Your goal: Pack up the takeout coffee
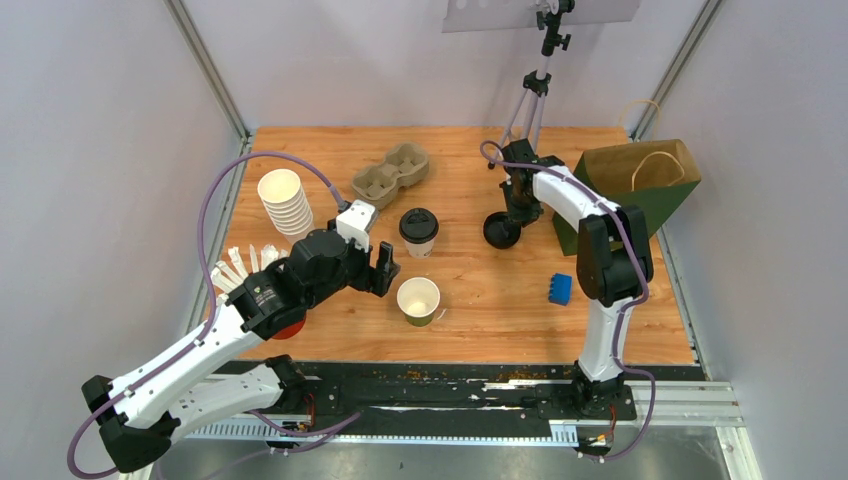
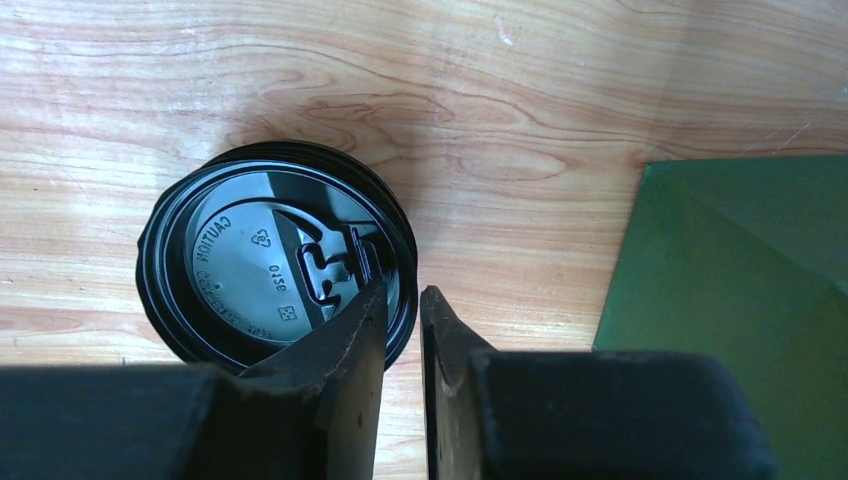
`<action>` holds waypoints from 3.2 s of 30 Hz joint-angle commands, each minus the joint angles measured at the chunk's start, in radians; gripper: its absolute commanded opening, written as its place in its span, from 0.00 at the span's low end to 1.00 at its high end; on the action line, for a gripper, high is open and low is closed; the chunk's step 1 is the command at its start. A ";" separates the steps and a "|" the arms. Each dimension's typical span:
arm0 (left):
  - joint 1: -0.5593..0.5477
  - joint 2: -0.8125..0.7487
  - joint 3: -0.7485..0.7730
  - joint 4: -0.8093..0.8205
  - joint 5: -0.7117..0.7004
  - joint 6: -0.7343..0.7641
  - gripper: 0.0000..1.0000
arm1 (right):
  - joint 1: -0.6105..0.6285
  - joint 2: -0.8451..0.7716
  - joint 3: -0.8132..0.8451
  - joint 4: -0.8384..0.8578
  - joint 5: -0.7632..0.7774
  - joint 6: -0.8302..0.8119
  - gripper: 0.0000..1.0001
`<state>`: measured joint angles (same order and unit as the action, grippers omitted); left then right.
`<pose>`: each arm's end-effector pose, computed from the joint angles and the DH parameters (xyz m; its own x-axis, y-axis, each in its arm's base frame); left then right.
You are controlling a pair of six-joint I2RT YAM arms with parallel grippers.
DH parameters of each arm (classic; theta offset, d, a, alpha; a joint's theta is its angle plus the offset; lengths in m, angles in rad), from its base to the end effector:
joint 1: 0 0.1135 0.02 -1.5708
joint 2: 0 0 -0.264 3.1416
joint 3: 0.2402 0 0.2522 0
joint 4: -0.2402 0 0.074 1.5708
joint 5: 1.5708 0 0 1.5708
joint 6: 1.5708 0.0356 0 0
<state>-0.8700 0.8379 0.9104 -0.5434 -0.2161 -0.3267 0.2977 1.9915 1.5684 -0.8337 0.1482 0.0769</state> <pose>0.1221 -0.1329 0.3380 -0.4771 0.0794 -0.8752 0.4965 0.8461 -0.1938 0.3931 0.1151 0.2047 -0.9255 -0.2045 -0.3187 -0.1759 0.9775 -0.1163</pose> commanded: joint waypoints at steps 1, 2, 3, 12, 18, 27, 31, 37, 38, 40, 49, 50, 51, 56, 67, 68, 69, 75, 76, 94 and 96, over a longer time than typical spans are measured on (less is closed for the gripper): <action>-0.004 -0.005 0.027 0.015 -0.008 0.012 0.87 | -0.007 0.006 -0.002 0.029 0.005 -0.005 0.17; -0.004 -0.004 0.027 0.016 -0.008 0.012 0.87 | -0.006 0.006 -0.001 0.028 0.006 -0.006 0.15; -0.004 -0.004 0.026 0.016 -0.008 0.013 0.87 | -0.006 0.005 -0.002 0.028 0.008 -0.008 0.13; -0.004 -0.004 0.025 0.014 -0.003 0.011 0.88 | -0.003 -0.031 0.028 -0.010 0.044 -0.015 0.07; -0.004 -0.009 0.027 0.013 0.001 0.009 0.88 | 0.000 -0.034 0.049 -0.030 0.049 -0.016 0.05; -0.004 -0.013 0.027 0.010 0.000 0.008 0.88 | 0.007 -0.036 0.067 -0.039 0.066 -0.022 0.09; -0.004 -0.007 0.030 0.014 0.003 0.009 0.88 | 0.010 -0.031 0.065 -0.039 0.069 -0.031 0.10; -0.004 0.001 0.034 0.015 0.005 0.013 0.88 | 0.017 -0.027 0.065 -0.035 0.085 -0.041 0.08; -0.004 0.003 0.034 0.015 0.005 0.014 0.88 | 0.018 -0.025 0.065 -0.034 0.080 -0.044 0.07; -0.004 0.004 0.033 0.014 0.004 0.014 0.88 | 0.018 -0.026 0.067 -0.033 0.077 -0.049 0.04; -0.004 0.003 0.033 0.012 0.004 0.015 0.89 | 0.020 -0.026 0.070 -0.033 0.063 -0.041 0.11; -0.004 0.000 0.033 0.010 0.003 0.015 0.89 | 0.020 -0.029 0.066 -0.028 0.064 -0.039 0.14; -0.004 0.001 0.033 0.009 0.003 0.016 0.89 | 0.021 -0.029 0.064 -0.025 0.064 -0.038 0.17; -0.004 -0.003 0.030 0.009 0.000 0.014 0.89 | 0.021 -0.016 0.061 -0.026 0.062 -0.040 0.21; -0.004 -0.004 0.027 0.006 -0.003 0.012 0.89 | 0.020 -0.003 0.050 -0.016 0.058 -0.043 0.19; -0.004 -0.003 0.027 0.007 -0.003 0.012 0.89 | 0.021 -0.002 0.051 -0.017 0.056 -0.043 0.20; -0.004 -0.003 0.027 0.007 -0.003 0.012 0.89 | 0.021 -0.002 0.051 -0.017 0.056 -0.043 0.20; -0.003 -0.003 0.024 0.009 -0.003 0.013 0.89 | 0.021 0.001 0.046 -0.015 0.056 -0.045 0.19; -0.004 -0.003 0.024 0.010 -0.005 0.012 0.89 | 0.021 0.003 0.046 -0.015 0.055 -0.046 0.19; -0.004 -0.005 0.021 0.008 -0.008 0.012 0.89 | 0.021 0.013 0.043 -0.010 0.051 -0.048 0.19; -0.003 -0.006 0.021 0.008 -0.008 0.012 0.89 | 0.022 0.015 0.045 -0.011 0.050 -0.048 0.19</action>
<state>-0.8700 0.8421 0.9104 -0.5438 -0.2157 -0.3267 0.3138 1.9938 1.5978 -0.8707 0.1997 0.0380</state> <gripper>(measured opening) 0.892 0.189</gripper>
